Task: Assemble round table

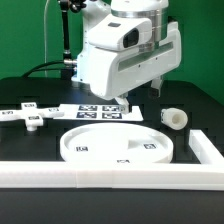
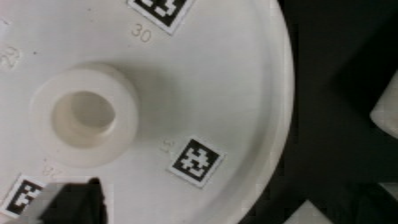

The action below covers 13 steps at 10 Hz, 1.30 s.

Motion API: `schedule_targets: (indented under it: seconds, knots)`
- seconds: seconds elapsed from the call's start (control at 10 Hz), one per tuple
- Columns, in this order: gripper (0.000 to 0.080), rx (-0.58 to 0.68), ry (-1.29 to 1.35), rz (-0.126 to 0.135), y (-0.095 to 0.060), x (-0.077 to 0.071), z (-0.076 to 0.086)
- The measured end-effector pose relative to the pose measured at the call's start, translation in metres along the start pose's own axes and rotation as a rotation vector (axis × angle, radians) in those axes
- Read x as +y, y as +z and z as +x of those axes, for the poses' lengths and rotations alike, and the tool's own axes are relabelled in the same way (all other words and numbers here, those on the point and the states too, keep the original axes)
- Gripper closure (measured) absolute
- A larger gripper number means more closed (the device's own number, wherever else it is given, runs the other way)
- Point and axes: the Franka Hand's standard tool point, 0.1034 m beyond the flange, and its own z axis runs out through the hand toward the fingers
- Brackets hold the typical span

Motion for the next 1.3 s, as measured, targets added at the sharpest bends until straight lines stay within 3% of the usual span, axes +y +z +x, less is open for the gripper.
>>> schedule_targets:
  seconds: [0.1,0.5,0.8,0.9,1.3]
  knots:
    - [0.0150,0.007,0.013,0.008,0.000,0.000,0.001]
    - [0.0150,0.011,-0.033,0.000,0.001,0.005,0.000]
    - [0.0150,0.070,-0.194,-0.074,0.013,0.046,-0.005]
    - [0.0150,0.077,-0.211,-0.081,0.016,0.055,-0.004]
    - [0.0150,0.066,-0.201,-0.063,0.031,0.058,-0.007]
